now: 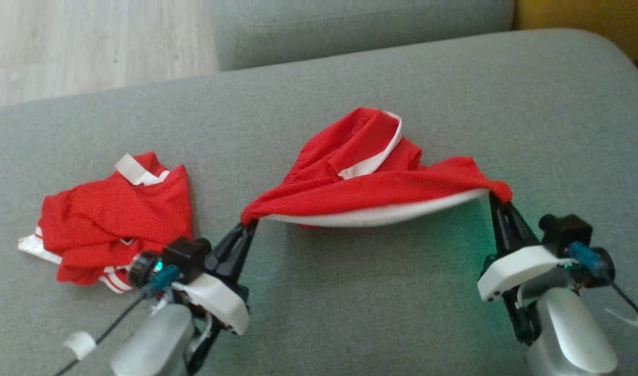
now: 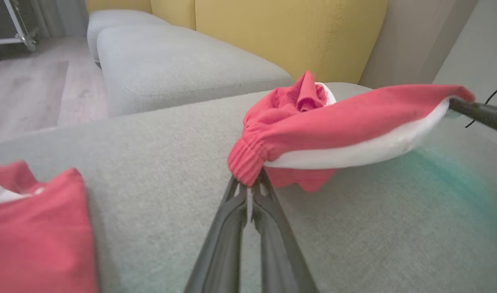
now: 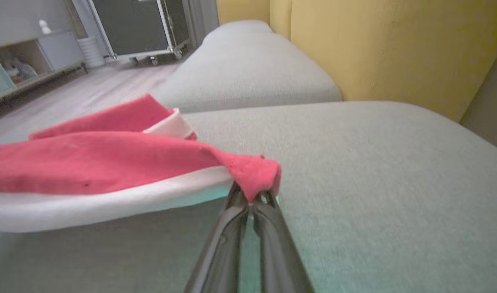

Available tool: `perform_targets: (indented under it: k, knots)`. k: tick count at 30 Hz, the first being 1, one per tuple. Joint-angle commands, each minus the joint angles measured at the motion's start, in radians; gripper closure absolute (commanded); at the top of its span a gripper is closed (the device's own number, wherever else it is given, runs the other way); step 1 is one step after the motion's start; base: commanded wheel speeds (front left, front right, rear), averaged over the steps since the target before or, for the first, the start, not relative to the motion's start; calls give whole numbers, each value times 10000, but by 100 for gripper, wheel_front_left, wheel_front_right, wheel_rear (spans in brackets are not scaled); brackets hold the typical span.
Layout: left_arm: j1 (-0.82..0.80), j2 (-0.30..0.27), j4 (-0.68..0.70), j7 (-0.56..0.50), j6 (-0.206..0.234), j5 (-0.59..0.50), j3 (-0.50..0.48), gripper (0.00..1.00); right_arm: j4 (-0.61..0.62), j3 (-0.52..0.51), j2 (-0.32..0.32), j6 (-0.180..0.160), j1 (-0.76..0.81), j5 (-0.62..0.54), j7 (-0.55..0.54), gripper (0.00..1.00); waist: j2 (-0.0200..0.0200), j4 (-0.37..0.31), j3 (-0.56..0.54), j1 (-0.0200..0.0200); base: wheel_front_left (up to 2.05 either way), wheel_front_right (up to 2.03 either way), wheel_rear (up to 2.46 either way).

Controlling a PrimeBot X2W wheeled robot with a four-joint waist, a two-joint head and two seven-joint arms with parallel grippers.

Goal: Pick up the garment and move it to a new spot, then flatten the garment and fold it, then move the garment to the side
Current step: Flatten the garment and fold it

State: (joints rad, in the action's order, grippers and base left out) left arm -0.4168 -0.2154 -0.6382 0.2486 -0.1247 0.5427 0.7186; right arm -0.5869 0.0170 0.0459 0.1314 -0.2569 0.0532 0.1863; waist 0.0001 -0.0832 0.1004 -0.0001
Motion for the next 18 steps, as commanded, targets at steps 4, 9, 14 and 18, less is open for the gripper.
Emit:
perform_targets:
  k: [4, 9, 14, 18]
  knots:
    - [-801, -1087, 1128, -485, -18, -213, -490, 100, 1337, 284, 43, -7, -681, 491, -356, 100, -1, 55, -620, 1, 0, 0, 0]
    - [-2322, -1841, 2030, -2002, -30, -421, -460, 100, 2368, 512, 51, -7, -1562, 660, -1145, 100, -1, 78, -1136, 1, 0, 0, 0]
    - [-4608, -2271, 2332, -3569, -53, -237, -164, 100, 3086, 929, 183, -7, -3113, 658, -1722, 100, -1, 5, -1568, 1, 0, 0, 0]
    - [-5578, -2437, 2282, -3742, -56, -116, 3, 100, 3226, 1003, 190, -7, -3688, 542, -1837, 100, -1, -38, -1725, 1, 0, 0, 0]
